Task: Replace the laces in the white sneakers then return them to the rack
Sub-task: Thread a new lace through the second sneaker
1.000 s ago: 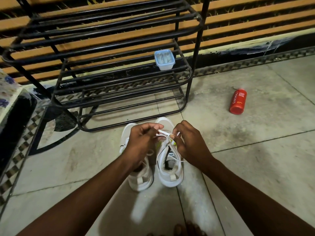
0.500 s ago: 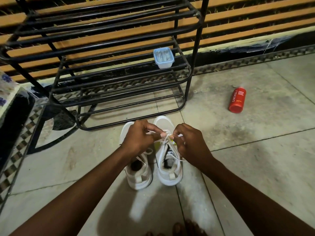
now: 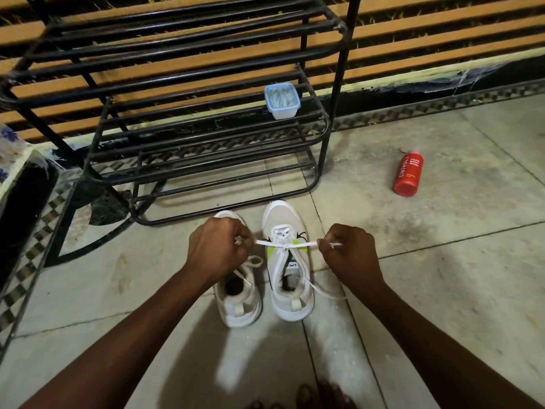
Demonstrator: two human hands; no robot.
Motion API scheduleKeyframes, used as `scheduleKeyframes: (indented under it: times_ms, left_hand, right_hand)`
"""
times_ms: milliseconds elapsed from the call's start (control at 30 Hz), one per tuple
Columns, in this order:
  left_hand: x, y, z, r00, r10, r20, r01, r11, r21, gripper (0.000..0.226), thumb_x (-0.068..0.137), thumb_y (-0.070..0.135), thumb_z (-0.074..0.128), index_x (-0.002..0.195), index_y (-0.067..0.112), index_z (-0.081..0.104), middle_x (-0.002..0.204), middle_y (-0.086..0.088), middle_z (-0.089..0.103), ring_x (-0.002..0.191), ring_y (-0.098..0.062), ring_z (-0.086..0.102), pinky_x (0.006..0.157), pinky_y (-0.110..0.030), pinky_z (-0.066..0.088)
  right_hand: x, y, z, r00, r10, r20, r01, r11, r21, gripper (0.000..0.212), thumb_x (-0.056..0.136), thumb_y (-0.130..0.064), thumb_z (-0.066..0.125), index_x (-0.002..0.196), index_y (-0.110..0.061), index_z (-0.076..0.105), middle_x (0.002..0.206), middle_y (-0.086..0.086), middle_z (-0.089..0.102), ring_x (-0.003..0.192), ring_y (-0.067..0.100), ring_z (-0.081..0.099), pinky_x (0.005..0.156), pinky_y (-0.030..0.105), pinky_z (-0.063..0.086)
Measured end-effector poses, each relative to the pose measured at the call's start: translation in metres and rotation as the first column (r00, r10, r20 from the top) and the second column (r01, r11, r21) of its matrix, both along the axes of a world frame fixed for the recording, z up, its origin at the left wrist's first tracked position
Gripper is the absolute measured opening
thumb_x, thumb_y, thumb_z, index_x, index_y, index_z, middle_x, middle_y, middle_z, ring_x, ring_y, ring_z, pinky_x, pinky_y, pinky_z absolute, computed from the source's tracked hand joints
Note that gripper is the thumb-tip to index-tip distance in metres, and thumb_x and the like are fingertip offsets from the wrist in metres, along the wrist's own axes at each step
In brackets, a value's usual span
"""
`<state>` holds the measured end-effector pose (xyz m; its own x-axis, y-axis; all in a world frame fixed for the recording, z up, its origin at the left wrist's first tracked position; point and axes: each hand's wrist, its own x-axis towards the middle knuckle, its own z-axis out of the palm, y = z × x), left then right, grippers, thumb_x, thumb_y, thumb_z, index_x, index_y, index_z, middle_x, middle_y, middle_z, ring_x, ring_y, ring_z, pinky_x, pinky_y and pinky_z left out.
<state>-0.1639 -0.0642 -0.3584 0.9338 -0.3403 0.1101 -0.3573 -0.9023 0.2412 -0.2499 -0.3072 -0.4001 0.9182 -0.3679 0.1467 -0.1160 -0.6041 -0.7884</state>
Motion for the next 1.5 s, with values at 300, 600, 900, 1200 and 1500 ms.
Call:
scheduleKeyframes:
  times_ms: [300,600,900,1200,1500]
  left_hand:
    - [-0.010,-0.008,-0.020,0.991,0.131,0.005,-0.127,0.958,0.257,0.021,0.092,0.039,0.062,0.100,0.027,0.077,0.091,0.000,0.073,0.085,-0.027,0.069,0.064,-0.028,0.041]
    - [-0.008,-0.014,-0.025,0.988,0.151,0.007,-0.144,0.925,0.352,0.015,0.087,0.030,0.064,0.096,0.021,0.073,0.092,-0.002,0.071,0.083,-0.029,0.070,0.065,-0.029,0.040]
    - [-0.004,-0.016,-0.026,0.989,0.146,-0.009,-0.134,0.929,0.346,0.009,0.085,0.028,0.067,0.092,0.024,0.071,0.092,0.000,0.070,0.085,-0.028,0.070,0.066,-0.030,0.041]
    - [-0.003,-0.016,-0.025,0.987,0.156,-0.029,-0.135,0.924,0.357,0.008,0.087,0.029,0.067,0.093,0.027,0.071,0.093,0.002,0.070,0.087,-0.027,0.070,0.066,-0.031,0.041]
    - [-0.005,-0.015,-0.015,0.992,0.121,-0.024,-0.108,0.948,0.301,0.008,0.091,0.027,0.065,0.093,0.023,0.072,0.088,0.001,0.067,0.084,-0.028,0.069,0.065,-0.030,0.042]
  right_hand:
    - [-0.012,-0.002,-0.006,0.990,-0.115,-0.079,0.112,0.993,-0.032,0.015,0.072,-0.008,0.074,0.060,-0.011,0.066,0.049,0.003,0.057,0.053,0.018,0.058,0.052,0.016,0.035]
    - [-0.016,-0.007,-0.017,0.969,-0.217,-0.118,0.219,0.976,0.010,0.016,0.067,-0.006,0.074,0.056,-0.012,0.064,0.045,0.001,0.056,0.052,0.013,0.058,0.047,0.013,0.035]
    - [-0.017,-0.007,-0.024,0.963,-0.224,-0.153,0.235,0.970,0.057,0.017,0.068,-0.008,0.077,0.056,-0.014,0.067,0.046,-0.005,0.059,0.059,0.002,0.061,0.049,0.010,0.038]
    - [-0.017,-0.007,-0.027,0.965,-0.222,-0.138,0.232,0.971,0.059,0.012,0.066,-0.014,0.072,0.055,-0.015,0.066,0.047,-0.004,0.060,0.052,0.004,0.060,0.048,0.016,0.038]
    - [-0.024,-0.024,-0.030,0.980,-0.071,-0.186,0.096,0.987,0.130,0.021,0.077,-0.016,0.082,0.060,-0.017,0.069,0.044,-0.012,0.053,0.047,0.001,0.053,0.051,0.024,0.033]
